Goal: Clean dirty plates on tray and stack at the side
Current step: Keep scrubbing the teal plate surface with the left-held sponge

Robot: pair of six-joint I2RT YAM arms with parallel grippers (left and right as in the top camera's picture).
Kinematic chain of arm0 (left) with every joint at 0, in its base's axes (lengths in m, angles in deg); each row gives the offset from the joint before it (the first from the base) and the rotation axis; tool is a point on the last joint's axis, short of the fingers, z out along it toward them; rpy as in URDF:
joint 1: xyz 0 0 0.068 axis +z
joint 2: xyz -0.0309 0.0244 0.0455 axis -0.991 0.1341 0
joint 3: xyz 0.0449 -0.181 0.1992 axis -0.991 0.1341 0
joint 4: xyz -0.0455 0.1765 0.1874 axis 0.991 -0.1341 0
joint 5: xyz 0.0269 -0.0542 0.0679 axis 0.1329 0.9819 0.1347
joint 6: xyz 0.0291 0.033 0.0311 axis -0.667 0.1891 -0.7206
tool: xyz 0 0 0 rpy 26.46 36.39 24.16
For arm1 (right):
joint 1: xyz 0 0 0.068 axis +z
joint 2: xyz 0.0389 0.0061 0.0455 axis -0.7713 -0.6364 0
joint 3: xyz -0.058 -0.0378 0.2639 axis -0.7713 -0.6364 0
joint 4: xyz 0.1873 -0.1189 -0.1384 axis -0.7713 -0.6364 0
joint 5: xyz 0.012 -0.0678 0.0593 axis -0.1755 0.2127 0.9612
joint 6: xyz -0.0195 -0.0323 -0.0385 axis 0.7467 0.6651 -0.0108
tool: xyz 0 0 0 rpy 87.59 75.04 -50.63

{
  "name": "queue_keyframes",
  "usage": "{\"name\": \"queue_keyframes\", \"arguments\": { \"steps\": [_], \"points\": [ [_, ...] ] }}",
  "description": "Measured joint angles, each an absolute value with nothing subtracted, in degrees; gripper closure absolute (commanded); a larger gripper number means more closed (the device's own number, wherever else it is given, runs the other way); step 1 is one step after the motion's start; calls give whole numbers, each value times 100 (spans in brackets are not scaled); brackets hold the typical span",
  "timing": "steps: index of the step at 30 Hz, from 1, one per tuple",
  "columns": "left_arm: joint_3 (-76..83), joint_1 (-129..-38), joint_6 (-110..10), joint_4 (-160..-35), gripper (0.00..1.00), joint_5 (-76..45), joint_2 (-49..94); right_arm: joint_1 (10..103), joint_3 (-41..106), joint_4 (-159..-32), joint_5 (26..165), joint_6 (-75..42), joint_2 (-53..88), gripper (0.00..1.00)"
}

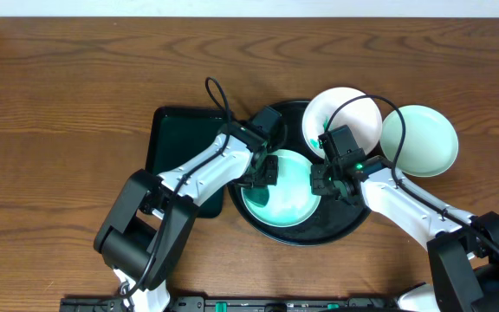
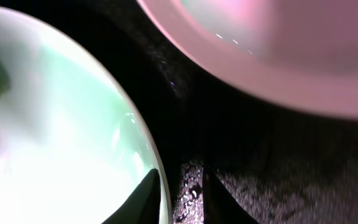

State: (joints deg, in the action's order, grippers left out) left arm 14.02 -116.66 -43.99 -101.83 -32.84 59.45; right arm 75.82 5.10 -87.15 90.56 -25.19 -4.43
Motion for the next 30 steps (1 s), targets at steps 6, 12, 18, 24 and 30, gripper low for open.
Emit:
{"name": "queue_keyframes", "arguments": {
  "steps": [6, 12, 18, 24, 30],
  "points": [
    [1404, -11575, -4546, -10104, 92, -3299, 5945, 7582, 510, -8671, 9119, -2543, -443, 73],
    [1402, -11566, -4592, -10122, 92, -3354, 5845, 7582, 510, -8653, 9176, -2538, -443, 98],
    [1402, -11481, -4589, -10290, 92, -3568, 5305, 7588, 510, -8629, 9237, -2562, -443, 99],
    [1402, -11470, -4585, -10579, 92, -3625, 5163, 7588, 510, -8629, 9241, -2565, -443, 99],
    [1402, -11470, -4443, -10736, 92, -3627, 5163, 7588, 510, -8629, 9241, -2565, -443, 99]
  ]
}}
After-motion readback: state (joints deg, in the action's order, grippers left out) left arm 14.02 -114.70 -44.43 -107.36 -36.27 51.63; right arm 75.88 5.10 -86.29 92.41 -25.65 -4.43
